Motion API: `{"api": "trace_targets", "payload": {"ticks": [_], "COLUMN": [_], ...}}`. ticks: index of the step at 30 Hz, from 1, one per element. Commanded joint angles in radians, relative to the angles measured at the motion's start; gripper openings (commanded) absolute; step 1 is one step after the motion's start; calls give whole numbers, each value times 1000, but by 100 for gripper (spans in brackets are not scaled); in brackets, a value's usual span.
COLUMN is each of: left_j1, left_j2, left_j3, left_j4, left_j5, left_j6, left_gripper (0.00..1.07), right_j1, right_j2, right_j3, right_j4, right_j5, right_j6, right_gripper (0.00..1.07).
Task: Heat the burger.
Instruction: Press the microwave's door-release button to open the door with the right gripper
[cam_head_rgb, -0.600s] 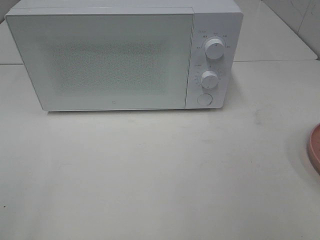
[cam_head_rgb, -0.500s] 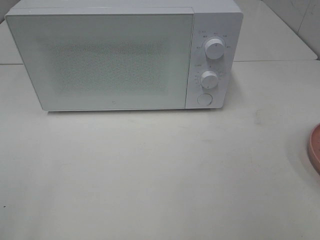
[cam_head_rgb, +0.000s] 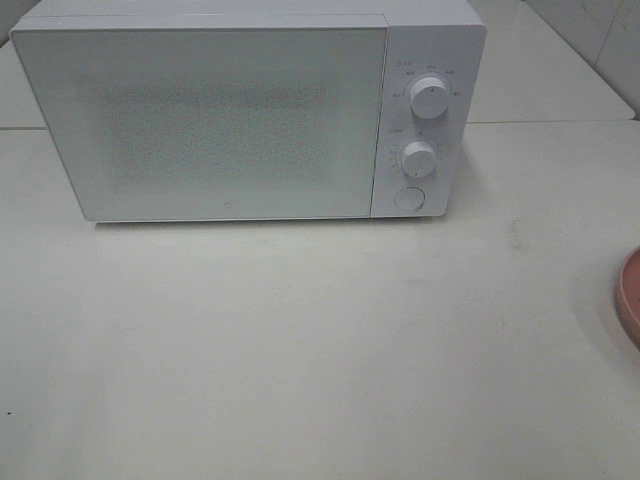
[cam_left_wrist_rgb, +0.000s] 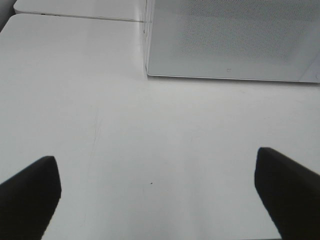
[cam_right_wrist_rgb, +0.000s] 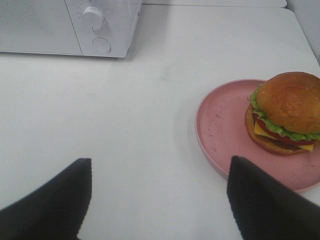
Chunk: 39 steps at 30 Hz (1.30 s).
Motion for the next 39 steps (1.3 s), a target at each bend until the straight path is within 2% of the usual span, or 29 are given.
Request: {"api": "trace_targets", "payload": {"ticks": [1,16,31,39], "left_j1": [2,2,2,2], "left_j2": [-22,-22,-22,-22], "left_j3": [3,3,3,3], "left_j4": [-2,-2,-2,-2], "left_j5": [-11,-11,-11,-11], "left_j6": [0,0,0,0], "left_gripper": [98,98,98,98], "right_j1": [-5,-5,-5,-5], "right_j2": [48,252,487,625], "right_j3": [-23,22,167,207], "right_j4": [13,11,11,10], "right_j5": [-70,-255,-663,-867], "right_j6": [28,27,31,31], "right_gripper": [74,74,74,74]}}
